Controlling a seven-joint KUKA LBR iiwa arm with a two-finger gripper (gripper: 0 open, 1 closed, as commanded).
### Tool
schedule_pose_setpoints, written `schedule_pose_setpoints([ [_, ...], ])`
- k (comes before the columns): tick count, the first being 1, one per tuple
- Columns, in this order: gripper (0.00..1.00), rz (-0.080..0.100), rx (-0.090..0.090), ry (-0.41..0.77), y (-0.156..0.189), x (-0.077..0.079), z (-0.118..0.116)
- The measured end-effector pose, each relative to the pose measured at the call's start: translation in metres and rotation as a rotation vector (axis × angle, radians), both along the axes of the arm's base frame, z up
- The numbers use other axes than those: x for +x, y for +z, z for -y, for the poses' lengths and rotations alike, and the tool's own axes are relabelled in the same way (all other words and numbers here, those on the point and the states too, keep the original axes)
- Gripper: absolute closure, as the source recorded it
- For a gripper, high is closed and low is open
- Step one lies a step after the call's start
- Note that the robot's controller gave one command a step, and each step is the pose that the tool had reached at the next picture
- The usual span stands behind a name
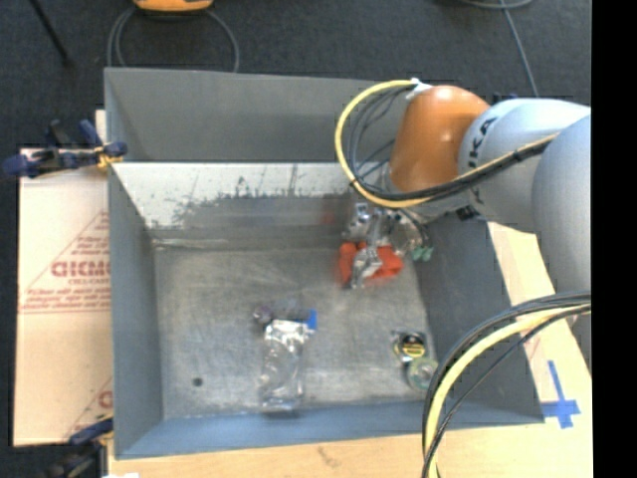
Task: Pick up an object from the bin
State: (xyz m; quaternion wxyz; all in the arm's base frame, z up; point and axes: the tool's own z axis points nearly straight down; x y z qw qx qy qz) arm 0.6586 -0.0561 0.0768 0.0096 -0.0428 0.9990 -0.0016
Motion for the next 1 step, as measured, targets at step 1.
schedule_pose_setpoints([
  [1,1.00,-0.006,-0.001,0.034,0.1386,-0.0168,0.0048],
])
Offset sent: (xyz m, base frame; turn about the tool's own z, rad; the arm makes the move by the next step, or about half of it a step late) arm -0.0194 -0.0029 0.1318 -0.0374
